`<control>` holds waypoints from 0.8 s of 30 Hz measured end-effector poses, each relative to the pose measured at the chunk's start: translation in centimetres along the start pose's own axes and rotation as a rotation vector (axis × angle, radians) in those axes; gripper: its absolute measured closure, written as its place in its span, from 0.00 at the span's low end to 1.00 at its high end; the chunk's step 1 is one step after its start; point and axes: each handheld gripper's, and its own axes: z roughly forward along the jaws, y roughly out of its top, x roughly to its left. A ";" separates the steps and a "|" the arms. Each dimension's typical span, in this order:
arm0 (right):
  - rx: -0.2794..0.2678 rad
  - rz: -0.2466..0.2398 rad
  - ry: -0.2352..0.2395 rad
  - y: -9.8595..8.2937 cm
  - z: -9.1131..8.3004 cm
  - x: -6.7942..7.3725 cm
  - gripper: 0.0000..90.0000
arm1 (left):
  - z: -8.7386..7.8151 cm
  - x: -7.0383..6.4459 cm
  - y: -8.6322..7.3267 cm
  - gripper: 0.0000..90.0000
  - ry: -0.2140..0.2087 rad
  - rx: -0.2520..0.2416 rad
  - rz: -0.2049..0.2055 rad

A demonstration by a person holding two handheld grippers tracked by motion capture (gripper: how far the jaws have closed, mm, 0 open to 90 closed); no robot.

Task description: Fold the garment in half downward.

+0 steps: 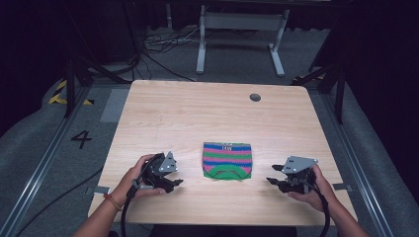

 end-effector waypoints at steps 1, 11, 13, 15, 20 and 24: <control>0.000 0.000 0.000 0.0 0.0 0.0 0.54 | 0.0 0.0 0.0 0.33 0.000 0.000 0.000; 0.015 0.048 -0.046 -2.3 -1.4 -1.0 0.41 | -1.7 0.6 -3.0 0.29 0.040 0.028 -0.039; 0.018 0.063 -0.059 -2.9 -1.7 -1.2 0.39 | -2.0 0.7 -3.5 0.28 0.050 0.029 -0.052; 0.016 0.081 -0.073 -3.5 -1.9 -1.5 0.37 | -2.2 0.8 -4.1 0.28 0.066 0.028 -0.071; 0.021 0.134 -0.120 -5.1 -2.5 -2.0 0.31 | -2.7 1.2 -5.1 0.24 0.074 0.024 -0.100; 0.015 0.185 -0.130 -6.4 -2.9 -2.3 0.30 | -3.1 1.5 -6.5 0.21 0.091 0.022 -0.144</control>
